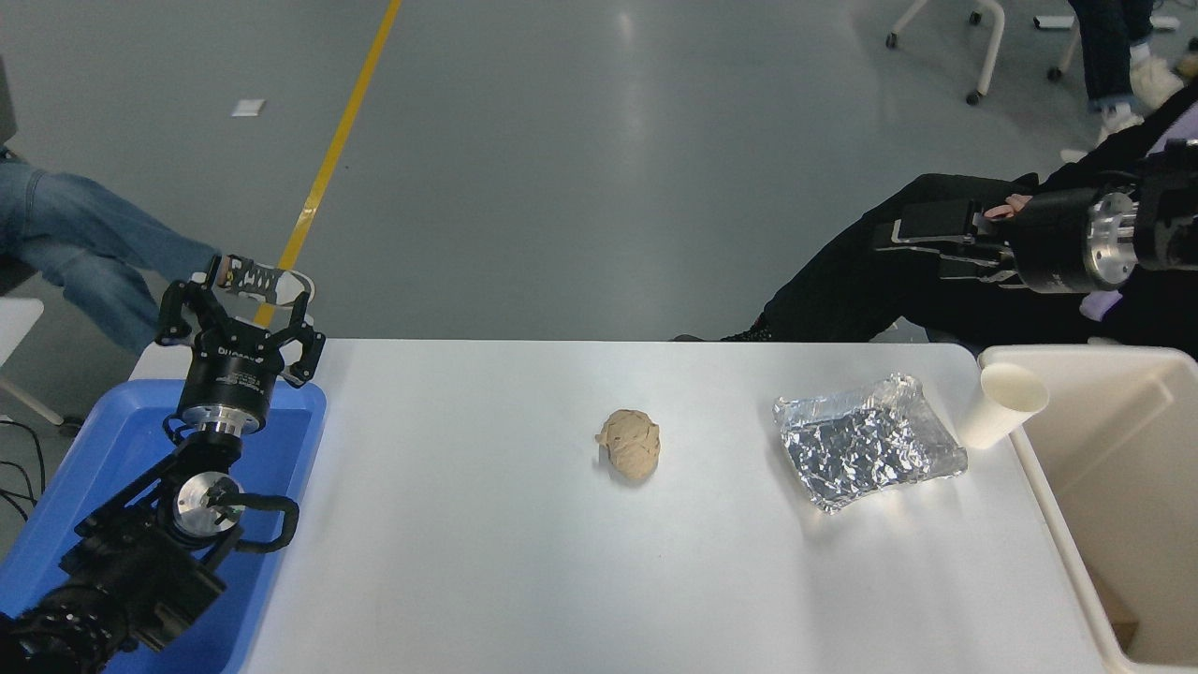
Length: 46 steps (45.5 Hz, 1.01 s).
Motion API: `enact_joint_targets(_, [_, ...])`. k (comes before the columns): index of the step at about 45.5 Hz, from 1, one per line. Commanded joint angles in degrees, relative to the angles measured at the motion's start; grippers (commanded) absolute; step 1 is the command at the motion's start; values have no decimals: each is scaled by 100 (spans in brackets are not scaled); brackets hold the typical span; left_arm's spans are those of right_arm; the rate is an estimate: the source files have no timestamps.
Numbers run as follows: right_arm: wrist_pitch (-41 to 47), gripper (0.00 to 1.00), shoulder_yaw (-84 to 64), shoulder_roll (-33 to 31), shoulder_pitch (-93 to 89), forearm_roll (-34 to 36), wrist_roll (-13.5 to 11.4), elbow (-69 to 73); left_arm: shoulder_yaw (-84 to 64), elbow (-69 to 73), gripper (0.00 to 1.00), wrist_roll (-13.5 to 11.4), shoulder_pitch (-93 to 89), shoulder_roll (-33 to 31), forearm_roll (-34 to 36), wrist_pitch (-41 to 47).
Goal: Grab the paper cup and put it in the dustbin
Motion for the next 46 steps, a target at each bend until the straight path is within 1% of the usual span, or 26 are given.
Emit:
enact_joint_targets(1, [823,100,39,195,770,-574,-1544,167,0,0,99,0,0,0,1,0])
enact_joint_targets(6, [1411,100,223,168,990,-592,-2502,176,0,0,99,0,0,0,1,0])
enact_joint_targets(10, [2333,100,661,133,1078,-653,-3214,185,0,0,99,0,0,0,1,0])
enact_joint_targets(13, [2951,100,1031,54,1148,-671,-3663,158,0,0,99,-9,0,0,1,0])
enact_joint_targets(15, [2951,100,1216,-42,1279,-671,-3848,158,0,0,99,-9,0,0,1,0])
enact_joint_targets(21, [2951,100,1515,-306,1921,-592,-3875,167,0,0,99,-9,0,0,1,0])
enact_joint_targets(30, [2951,100,1559,-271,1931,-548,-3875,167,0,0,99,-9,0,0,1,0])
enact_joint_targets(33, [2951,100,1559,-271,1904,-329,-3875,176,0,0,99,-9,0,0,1,0])
enact_joint_targets(42, [2951,100,1507,-306,1913,638,-3875,176,0,0,99,-9,0,0,1,0])
enact_joint_targets(46, [2951,100,1507,-306,1913,832,-3875,176,0,0,99,-9,0,0,1,0])
